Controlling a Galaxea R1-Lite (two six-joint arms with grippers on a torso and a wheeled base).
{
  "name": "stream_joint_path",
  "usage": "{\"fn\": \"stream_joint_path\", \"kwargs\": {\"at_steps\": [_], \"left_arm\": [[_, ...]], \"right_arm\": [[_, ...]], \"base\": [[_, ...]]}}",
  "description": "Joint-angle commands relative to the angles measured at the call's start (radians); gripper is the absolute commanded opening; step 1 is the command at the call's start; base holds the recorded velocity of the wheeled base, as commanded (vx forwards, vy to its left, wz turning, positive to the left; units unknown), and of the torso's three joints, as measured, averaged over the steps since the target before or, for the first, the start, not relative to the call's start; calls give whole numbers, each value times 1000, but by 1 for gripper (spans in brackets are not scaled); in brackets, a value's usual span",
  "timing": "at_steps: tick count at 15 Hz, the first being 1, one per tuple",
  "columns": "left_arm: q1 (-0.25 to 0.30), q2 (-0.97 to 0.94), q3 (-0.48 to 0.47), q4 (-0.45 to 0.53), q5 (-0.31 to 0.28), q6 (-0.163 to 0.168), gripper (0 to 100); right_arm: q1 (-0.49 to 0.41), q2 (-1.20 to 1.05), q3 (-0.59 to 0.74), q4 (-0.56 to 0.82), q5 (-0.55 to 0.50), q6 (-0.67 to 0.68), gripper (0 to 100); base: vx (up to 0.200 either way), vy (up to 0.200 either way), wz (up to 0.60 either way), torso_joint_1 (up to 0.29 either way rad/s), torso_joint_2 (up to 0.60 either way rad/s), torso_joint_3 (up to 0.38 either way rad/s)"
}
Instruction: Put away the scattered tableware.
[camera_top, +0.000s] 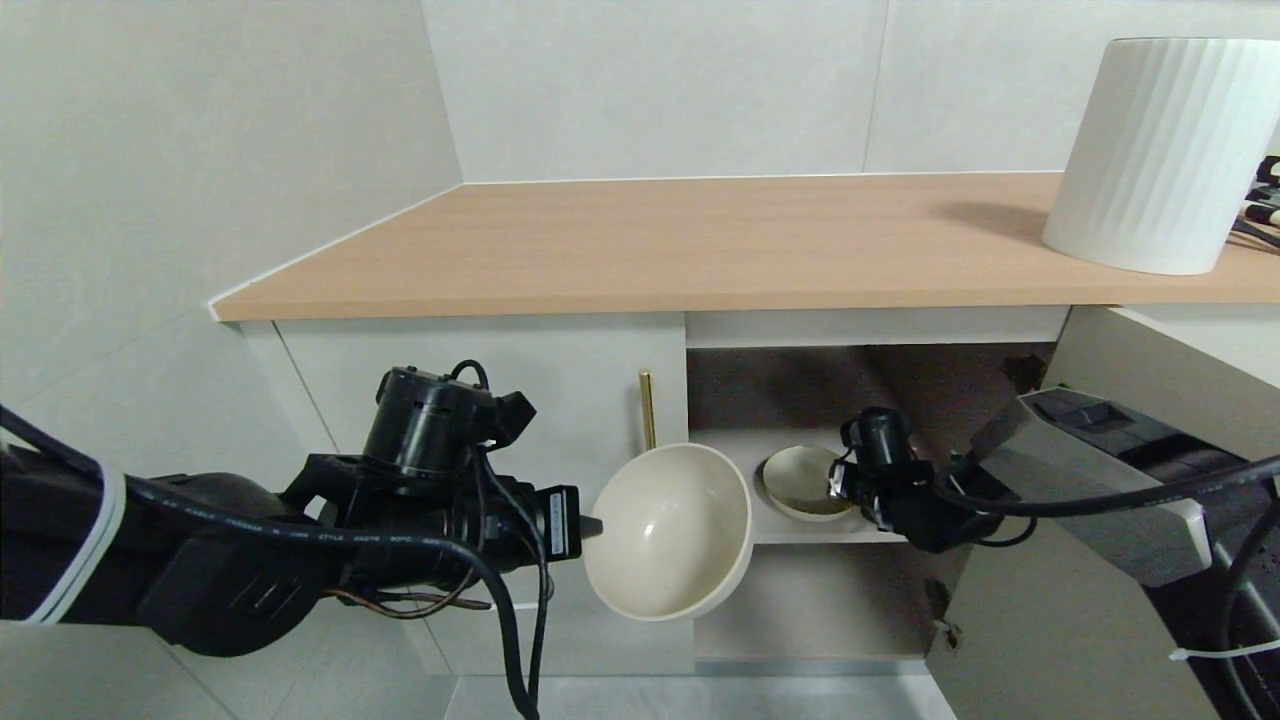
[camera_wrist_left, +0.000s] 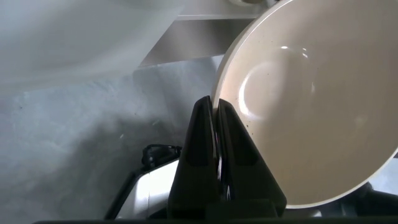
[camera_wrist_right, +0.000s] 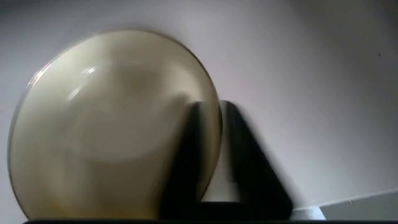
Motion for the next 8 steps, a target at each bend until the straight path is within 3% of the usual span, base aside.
{"fn": "stream_joint_path", "kwargs": {"at_steps": [1, 4, 6, 8], "left_arm": [[-6, 15, -1, -1, 3, 0, 0], [-37, 64, -17, -1, 50, -2, 0], [-60, 97, -25, 0, 98, -2, 0], [-75, 120, -30, 0, 104, 0, 0]], "right_arm": [[-2, 0, -4, 0, 1, 0, 100], [-1, -52, 36, 0, 1, 15, 100], [32, -174, 163, 0, 16, 26, 100], [74, -310, 300, 1, 88, 20, 100]], "base": [[0, 0, 0, 0, 0, 0], [0, 0, 0, 0, 0, 0], [0, 0, 0, 0, 0, 0], [0, 0, 0, 0, 0, 0]]}}
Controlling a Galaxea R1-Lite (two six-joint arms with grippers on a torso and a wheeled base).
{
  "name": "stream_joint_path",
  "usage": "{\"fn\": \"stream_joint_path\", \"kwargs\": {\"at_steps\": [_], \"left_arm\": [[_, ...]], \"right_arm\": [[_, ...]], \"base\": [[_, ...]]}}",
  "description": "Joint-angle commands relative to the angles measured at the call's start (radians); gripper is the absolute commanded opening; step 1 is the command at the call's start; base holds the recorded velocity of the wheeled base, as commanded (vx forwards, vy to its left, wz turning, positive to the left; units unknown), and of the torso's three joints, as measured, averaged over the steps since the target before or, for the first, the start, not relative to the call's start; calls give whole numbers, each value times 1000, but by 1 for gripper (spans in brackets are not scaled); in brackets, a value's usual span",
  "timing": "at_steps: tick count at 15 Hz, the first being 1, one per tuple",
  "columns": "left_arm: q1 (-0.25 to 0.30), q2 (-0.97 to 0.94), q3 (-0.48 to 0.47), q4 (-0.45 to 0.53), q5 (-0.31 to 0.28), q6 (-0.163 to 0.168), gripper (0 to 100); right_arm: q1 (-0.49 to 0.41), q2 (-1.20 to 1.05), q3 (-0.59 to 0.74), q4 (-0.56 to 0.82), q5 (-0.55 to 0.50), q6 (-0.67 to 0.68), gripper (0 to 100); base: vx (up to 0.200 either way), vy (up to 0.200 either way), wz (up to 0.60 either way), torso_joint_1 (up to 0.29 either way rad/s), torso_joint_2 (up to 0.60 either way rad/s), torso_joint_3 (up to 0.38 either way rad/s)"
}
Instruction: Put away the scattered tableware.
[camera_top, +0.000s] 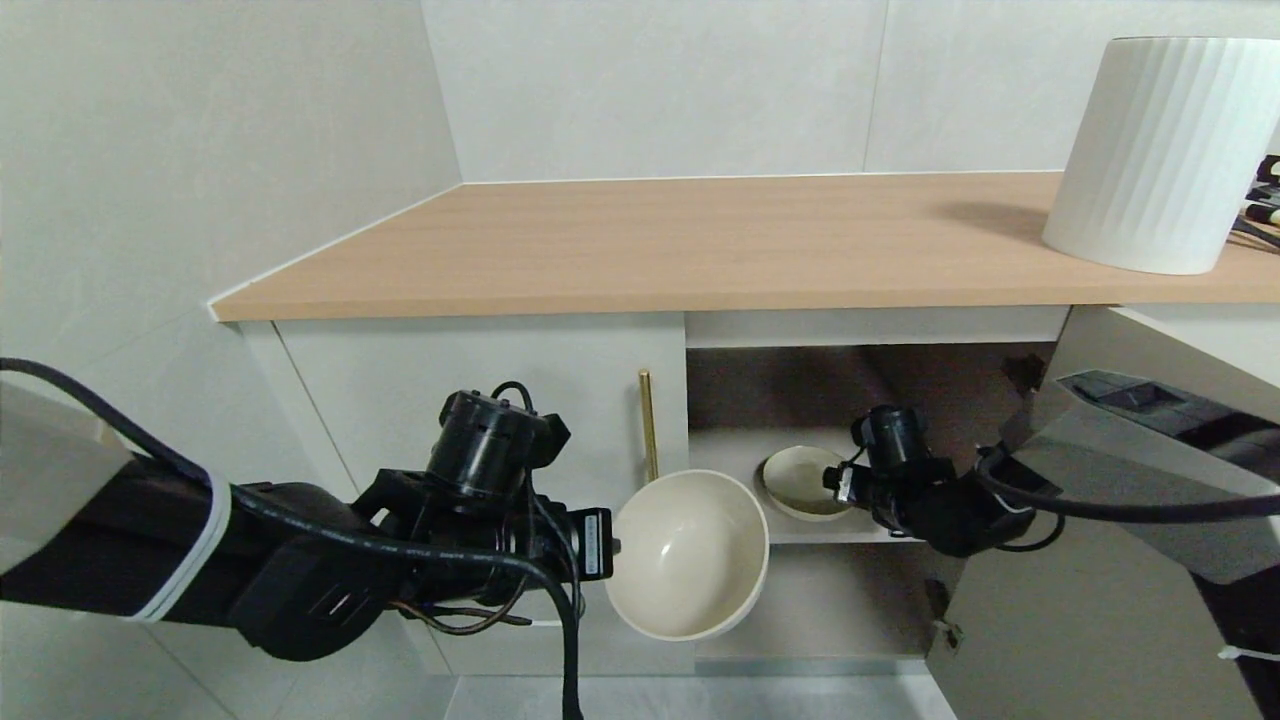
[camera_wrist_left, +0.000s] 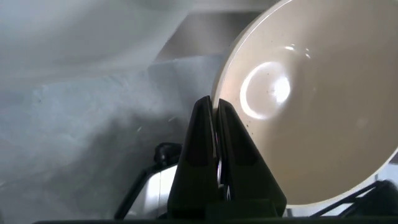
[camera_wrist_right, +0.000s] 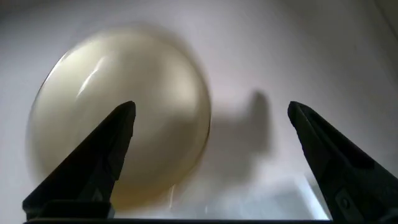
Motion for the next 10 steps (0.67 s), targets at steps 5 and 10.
{"fn": "stream_joint_path", "kwargs": {"at_steps": [5, 10], "left_arm": [[-62, 123, -30, 9, 103, 0, 0], [-84, 137, -32, 12, 109, 0, 0]], "right_arm": [[164, -588, 268, 294, 284, -21, 100], [327, -702, 268, 471, 284, -19, 100]], "base": [[0, 0, 0, 0, 0, 0], [0, 0, 0, 0, 0, 0]]}}
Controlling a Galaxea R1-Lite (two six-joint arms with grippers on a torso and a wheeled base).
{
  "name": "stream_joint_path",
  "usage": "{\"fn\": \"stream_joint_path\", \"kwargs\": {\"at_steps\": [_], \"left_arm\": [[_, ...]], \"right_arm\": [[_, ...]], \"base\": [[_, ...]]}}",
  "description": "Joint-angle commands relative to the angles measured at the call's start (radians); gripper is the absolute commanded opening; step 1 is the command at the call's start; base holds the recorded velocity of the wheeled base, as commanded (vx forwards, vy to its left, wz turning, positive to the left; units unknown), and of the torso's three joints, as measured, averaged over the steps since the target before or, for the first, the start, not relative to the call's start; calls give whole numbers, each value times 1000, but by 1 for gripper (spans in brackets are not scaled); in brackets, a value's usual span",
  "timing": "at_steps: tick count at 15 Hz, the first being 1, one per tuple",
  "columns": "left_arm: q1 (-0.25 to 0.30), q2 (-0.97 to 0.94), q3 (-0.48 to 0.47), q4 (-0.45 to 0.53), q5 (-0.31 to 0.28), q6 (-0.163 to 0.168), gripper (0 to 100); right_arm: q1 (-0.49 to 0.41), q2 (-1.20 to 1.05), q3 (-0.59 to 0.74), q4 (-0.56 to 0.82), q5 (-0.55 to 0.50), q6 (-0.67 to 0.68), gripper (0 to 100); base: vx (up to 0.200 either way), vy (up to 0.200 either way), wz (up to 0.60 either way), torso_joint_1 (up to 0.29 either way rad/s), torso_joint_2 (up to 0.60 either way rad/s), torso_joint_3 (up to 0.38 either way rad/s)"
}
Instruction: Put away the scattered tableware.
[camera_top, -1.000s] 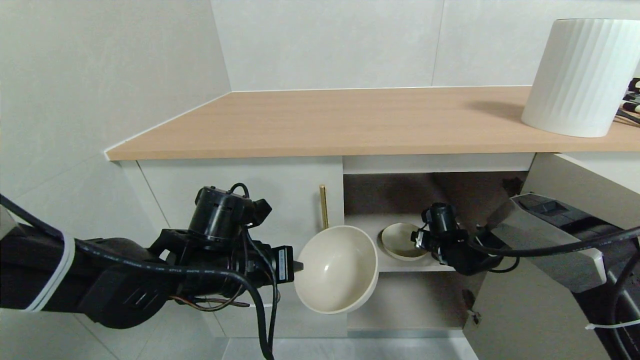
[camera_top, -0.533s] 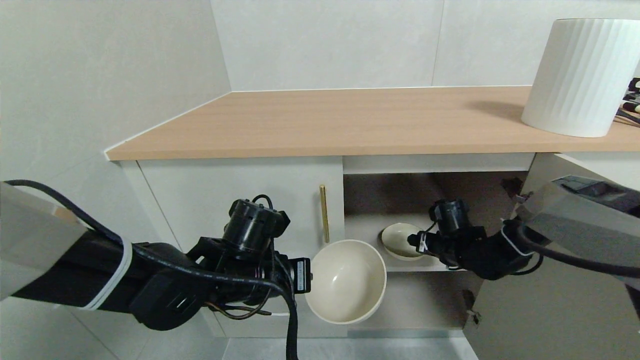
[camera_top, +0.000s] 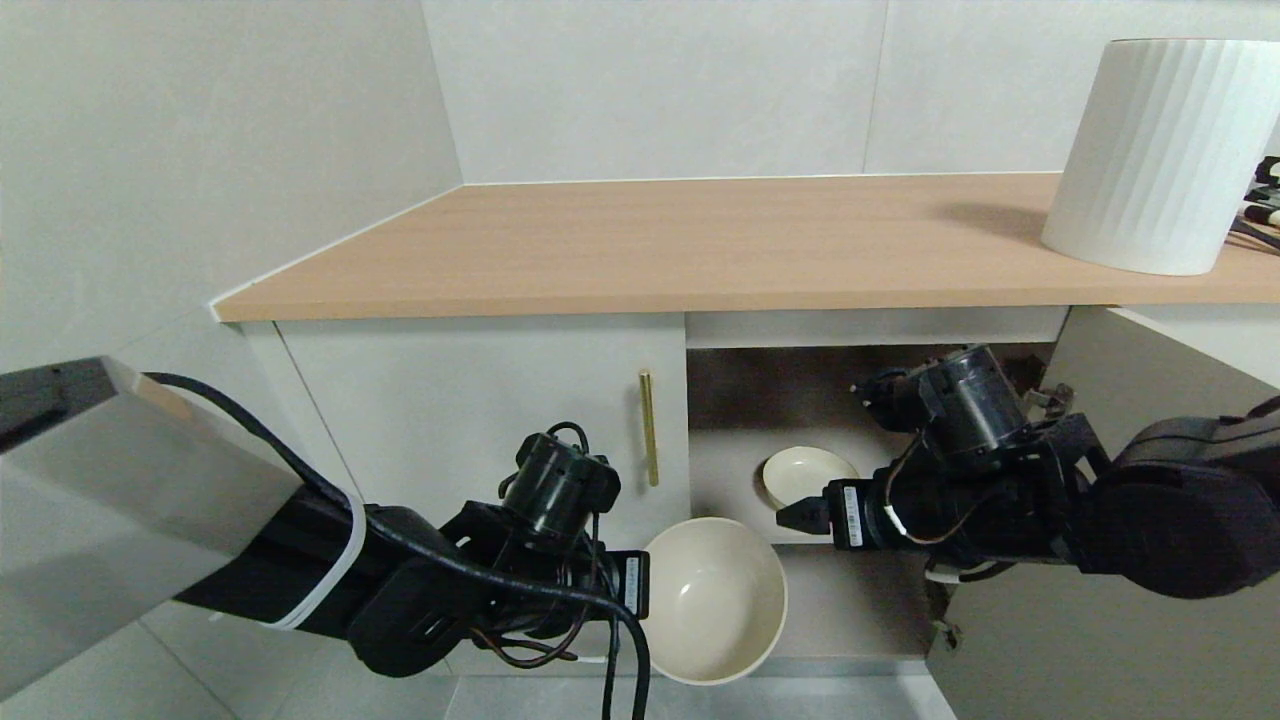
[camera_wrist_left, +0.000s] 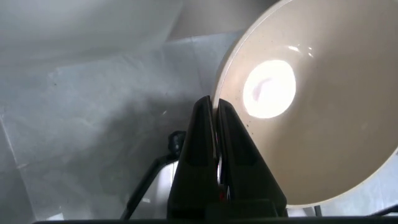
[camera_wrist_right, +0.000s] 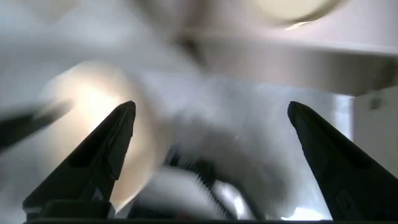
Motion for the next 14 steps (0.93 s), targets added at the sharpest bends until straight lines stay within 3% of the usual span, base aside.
{"fn": "stream_joint_path", "kwargs": {"at_steps": [1, 11, 12, 14], "left_arm": [[-5, 9, 0, 0, 0, 0, 0], [-5, 9, 0, 0, 0, 0, 0], [-5, 9, 0, 0, 0, -2, 0], [-5, 9, 0, 0, 0, -2, 0]], "right_arm": [[76, -56, 3, 33, 0, 0, 100], [122, 163, -11, 33, -35, 2, 100], [122, 163, -11, 33, -37, 3, 0], [122, 165, -17, 33, -37, 5, 0]], "base": [[0, 0, 0, 0, 0, 0], [0, 0, 0, 0, 0, 0], [0, 0, 0, 0, 0, 0], [0, 0, 0, 0, 0, 0]]}}
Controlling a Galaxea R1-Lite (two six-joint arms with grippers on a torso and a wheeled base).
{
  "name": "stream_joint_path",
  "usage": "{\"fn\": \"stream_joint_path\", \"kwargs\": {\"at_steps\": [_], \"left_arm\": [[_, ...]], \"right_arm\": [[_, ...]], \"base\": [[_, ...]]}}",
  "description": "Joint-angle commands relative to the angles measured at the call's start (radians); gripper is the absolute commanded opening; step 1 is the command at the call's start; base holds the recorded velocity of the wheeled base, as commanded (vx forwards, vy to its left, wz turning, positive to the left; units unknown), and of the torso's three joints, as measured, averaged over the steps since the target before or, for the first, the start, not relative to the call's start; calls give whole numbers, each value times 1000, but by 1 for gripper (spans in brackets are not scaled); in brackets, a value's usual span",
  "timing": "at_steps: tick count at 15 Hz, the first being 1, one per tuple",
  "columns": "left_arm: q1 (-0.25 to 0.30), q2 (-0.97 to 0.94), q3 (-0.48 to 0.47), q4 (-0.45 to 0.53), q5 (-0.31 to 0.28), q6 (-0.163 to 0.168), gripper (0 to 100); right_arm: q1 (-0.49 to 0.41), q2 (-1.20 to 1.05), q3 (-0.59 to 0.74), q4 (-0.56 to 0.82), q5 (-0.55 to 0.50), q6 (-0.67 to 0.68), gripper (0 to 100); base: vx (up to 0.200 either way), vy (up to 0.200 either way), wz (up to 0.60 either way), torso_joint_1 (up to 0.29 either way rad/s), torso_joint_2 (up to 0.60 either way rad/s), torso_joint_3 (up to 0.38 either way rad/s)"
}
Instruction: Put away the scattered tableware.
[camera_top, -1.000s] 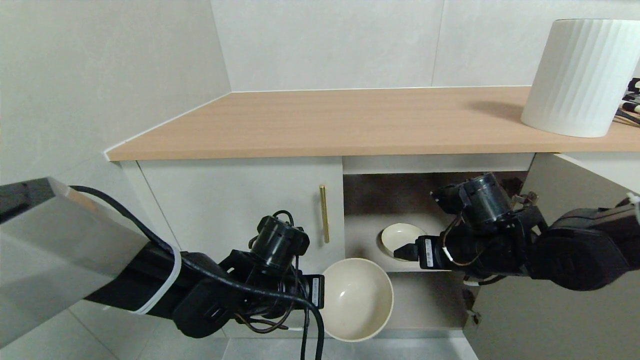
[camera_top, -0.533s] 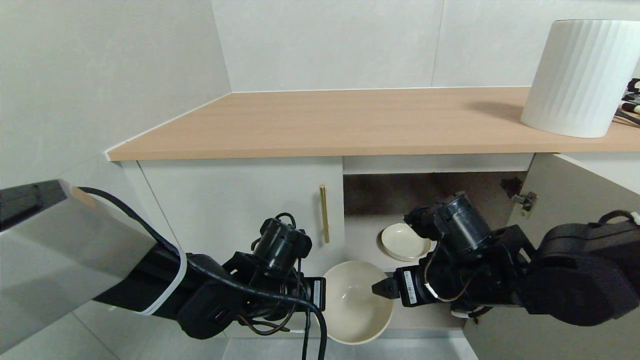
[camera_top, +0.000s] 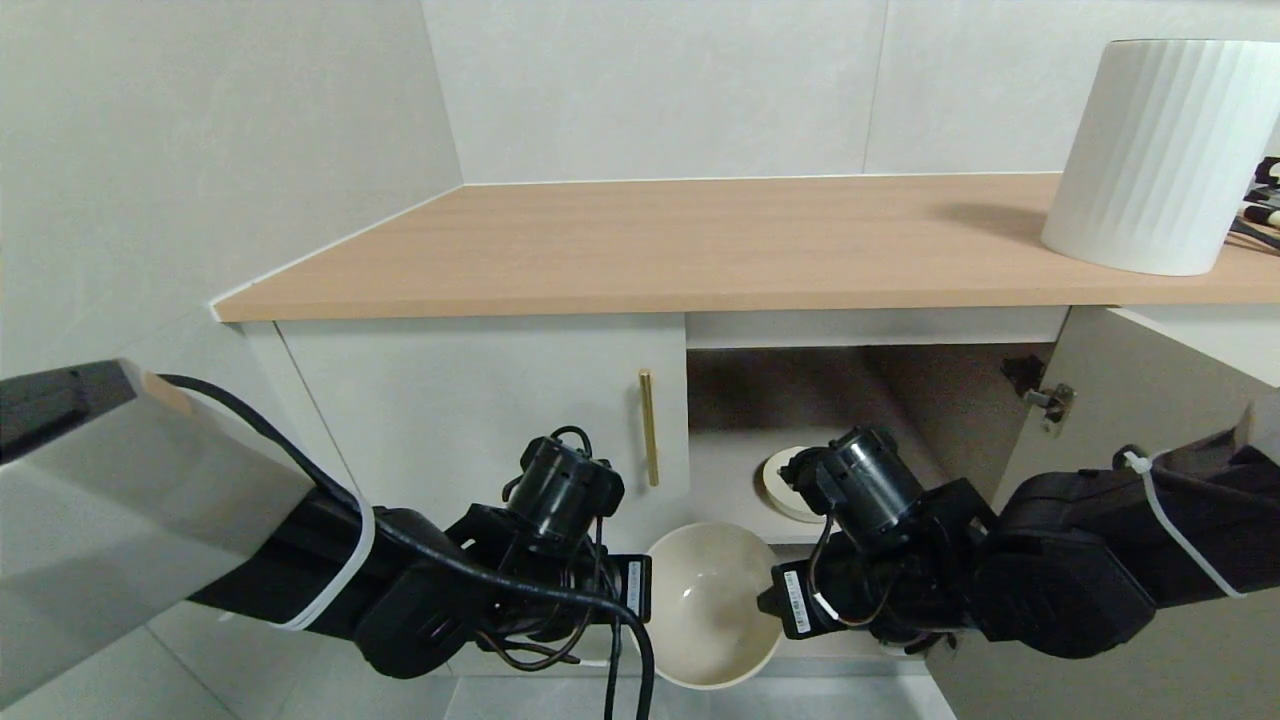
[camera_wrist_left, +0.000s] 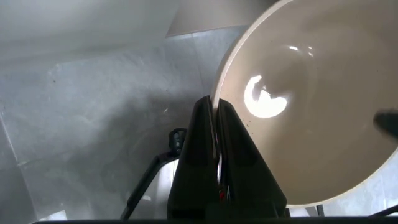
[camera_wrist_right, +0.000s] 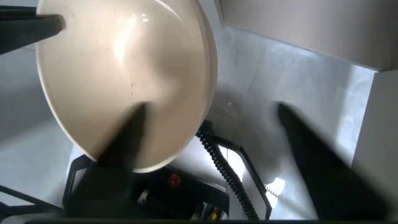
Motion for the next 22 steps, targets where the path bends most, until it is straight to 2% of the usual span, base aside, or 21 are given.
{"fn": "stream_joint_path", "kwargs": {"at_steps": [1, 10, 11, 16, 18, 22], "left_arm": [[0, 0, 0, 0, 0, -1, 0], [0, -7, 0, 0, 2, -1, 0], [0, -8, 0, 0, 0, -1, 100], [0, -13, 0, 0, 2, -1, 100], [0, -16, 0, 0, 2, -3, 100], [1, -33, -1, -2, 2, -8, 100]], "right_arm": [[0, 15, -4, 0, 0, 0, 0], [0, 25, -10, 0, 0, 3, 0], [-1, 25, -10, 0, 0, 3, 0], [-1, 30, -10, 0, -2, 3, 0], [-12, 44, -11, -17, -33, 6, 0], [-106, 104, -8, -143, -102, 65, 0]], "base": [[0, 0, 0, 0, 0, 0], [0, 0, 0, 0, 0, 0], [0, 0, 0, 0, 0, 0], [0, 0, 0, 0, 0, 0], [0, 0, 0, 0, 0, 0], [0, 0, 0, 0, 0, 0]]}}
